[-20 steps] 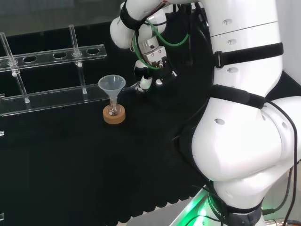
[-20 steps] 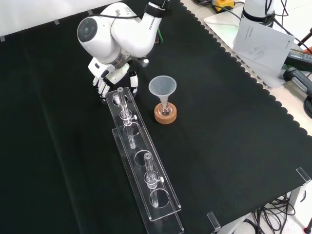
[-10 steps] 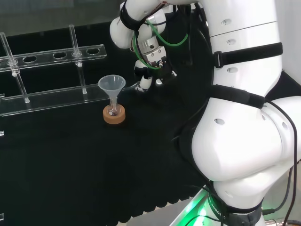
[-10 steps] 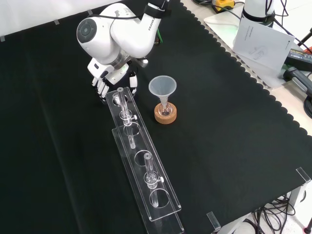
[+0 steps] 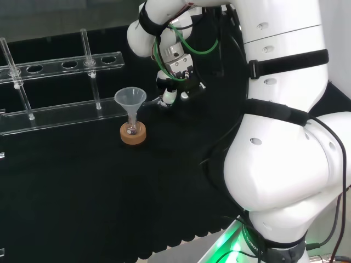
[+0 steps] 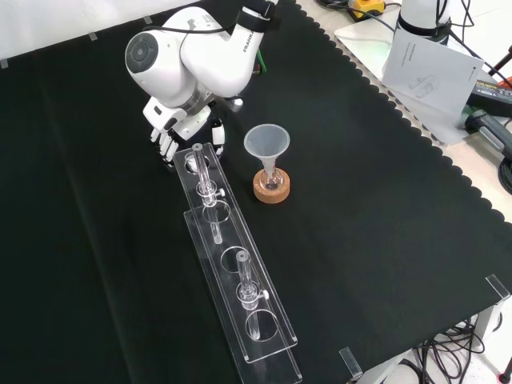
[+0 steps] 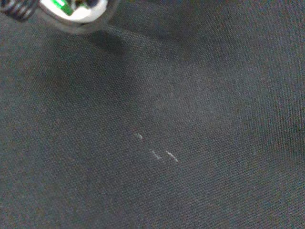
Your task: Pick up the weighing funnel.
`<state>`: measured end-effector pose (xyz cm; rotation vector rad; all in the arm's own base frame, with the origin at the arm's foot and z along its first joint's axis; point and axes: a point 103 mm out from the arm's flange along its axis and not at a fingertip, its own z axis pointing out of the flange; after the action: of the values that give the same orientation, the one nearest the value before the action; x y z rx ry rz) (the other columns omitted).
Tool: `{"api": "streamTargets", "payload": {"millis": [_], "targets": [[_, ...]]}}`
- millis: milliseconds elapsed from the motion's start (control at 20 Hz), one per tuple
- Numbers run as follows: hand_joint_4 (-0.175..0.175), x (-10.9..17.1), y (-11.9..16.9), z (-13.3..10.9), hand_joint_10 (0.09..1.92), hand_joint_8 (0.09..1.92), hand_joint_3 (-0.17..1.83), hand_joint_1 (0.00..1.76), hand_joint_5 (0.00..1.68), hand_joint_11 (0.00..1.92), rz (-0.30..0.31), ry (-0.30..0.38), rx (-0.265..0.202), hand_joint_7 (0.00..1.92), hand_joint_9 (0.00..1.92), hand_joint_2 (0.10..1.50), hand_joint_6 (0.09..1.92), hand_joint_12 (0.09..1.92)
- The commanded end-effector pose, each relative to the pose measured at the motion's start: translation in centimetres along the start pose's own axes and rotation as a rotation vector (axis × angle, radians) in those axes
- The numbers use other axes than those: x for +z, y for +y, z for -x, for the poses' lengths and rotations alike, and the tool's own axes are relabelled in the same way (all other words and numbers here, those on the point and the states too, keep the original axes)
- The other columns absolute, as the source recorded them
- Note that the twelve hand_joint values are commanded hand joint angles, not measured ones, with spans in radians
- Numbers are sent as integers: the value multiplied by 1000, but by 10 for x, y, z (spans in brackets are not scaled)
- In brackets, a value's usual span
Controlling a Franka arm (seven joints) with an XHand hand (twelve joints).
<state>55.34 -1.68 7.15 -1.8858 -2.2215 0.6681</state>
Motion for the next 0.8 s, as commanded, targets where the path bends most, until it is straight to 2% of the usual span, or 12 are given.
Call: {"api": "streamTargets", "payload": {"millis": [50, 400, 550, 800], "targets": [[11, 2, 1, 0, 576, 717, 535, 872, 704, 424, 0, 3, 0, 455, 688, 675, 703, 1305], [25, 4, 3, -1, 576, 718, 541, 874, 749, 429, -8, -5, 0, 454, 692, 679, 719, 1304], [33, 3, 8, -11, 576, 719, 544, 876, 781, 430, -13, -12, -5, 455, 694, 683, 726, 1303], [37, 2, 9, -14, 576, 719, 549, 876, 802, 433, -3, 9, -13, 456, 699, 685, 724, 1302]]}}
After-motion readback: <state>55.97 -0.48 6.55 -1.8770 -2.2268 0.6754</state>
